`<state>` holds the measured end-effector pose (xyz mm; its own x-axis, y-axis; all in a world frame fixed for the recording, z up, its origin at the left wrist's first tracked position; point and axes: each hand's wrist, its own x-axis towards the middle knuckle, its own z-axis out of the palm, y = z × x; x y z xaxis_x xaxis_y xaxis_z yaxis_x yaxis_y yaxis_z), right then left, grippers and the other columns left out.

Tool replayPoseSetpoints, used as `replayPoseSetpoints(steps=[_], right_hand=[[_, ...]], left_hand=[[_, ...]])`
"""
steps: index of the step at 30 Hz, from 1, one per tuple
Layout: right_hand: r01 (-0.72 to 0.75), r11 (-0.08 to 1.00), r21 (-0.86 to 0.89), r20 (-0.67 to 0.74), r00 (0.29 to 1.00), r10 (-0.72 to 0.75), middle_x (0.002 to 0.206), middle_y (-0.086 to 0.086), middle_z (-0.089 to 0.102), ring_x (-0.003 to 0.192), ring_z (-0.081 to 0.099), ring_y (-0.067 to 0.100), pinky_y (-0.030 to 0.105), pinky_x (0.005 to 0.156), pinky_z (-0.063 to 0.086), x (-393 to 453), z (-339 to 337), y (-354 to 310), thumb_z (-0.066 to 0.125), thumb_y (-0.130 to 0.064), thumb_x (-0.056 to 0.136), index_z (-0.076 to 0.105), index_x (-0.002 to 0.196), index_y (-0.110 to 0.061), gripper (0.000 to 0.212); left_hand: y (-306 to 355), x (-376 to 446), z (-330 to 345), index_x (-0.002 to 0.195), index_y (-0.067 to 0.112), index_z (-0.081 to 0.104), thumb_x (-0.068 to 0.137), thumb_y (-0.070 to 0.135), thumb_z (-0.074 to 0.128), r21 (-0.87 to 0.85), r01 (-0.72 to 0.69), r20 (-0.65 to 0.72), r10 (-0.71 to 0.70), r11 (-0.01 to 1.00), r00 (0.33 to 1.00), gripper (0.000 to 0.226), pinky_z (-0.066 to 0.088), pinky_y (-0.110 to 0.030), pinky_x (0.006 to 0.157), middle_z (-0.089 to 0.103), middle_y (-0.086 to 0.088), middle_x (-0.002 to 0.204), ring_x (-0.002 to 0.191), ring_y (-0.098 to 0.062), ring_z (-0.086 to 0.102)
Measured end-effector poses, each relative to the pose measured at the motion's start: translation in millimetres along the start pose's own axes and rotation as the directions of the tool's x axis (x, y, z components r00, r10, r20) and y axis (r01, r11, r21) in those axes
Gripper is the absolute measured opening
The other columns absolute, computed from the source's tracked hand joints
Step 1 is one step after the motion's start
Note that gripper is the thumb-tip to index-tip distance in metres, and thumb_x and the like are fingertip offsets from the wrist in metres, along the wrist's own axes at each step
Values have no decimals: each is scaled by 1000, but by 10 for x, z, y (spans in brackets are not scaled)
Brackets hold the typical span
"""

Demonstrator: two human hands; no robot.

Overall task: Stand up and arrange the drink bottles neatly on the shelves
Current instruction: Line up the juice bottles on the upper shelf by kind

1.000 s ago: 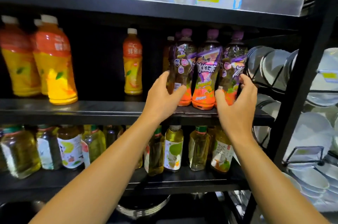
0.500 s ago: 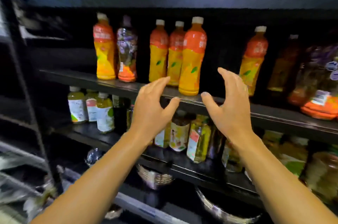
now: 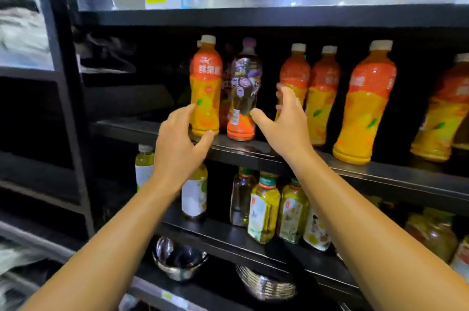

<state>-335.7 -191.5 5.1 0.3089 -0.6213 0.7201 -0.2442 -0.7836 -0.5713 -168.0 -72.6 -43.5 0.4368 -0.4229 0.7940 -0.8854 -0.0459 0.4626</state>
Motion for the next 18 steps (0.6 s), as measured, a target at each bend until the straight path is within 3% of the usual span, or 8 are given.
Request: replayPoseSetpoints(steps=[5,9,12,15,18], right_hand=[[-137,990,25,19,990,136,144,5,49,129,50,24,36,100,46,476,495,-21,73,-49,80,15,155,-17,100],[-159,987,4,17,987,159,132,6,59,122,55,26,29,90,47,543,651,-3,72,-39,84,12,155,-16,96],[-129,991,34,-32,991,130,124,-4,62,111,61,12,17,78,46,375,547,-82,73,-36,85,27,150,-17,82],[-35,988,149,12,999,34,114,-22,62,102,60,-10,2,71,45,145,426,-214,75,-33,84,37,142,-26,69],[69,979,192,67,994,-83,111,-33,59,103,55,-19,-1,78,42,-68,340,-442,75,-29,84,37,140,-36,68]], left_hand=[[-256,267,-13,146,21,42,88,40,65,-89,52,24,-50,995,998,65,36,-31,103,47,0,145,130,-19,46],[-278,373,-10,144,21,42,88,37,67,-174,35,2,-35,984,999,63,38,-26,98,49,3,141,125,-14,49],[-213,347,-17,142,24,46,90,36,66,-294,18,-11,-22,956,1000,57,40,-16,92,54,8,135,119,-7,53],[-62,324,-88,144,29,45,94,35,61,-470,37,49,-17,882,999,53,45,-10,89,56,13,132,115,0,56],[44,328,-219,147,29,41,93,44,57,-666,78,107,-8,742,994,58,49,-28,100,56,12,135,121,-4,56]])
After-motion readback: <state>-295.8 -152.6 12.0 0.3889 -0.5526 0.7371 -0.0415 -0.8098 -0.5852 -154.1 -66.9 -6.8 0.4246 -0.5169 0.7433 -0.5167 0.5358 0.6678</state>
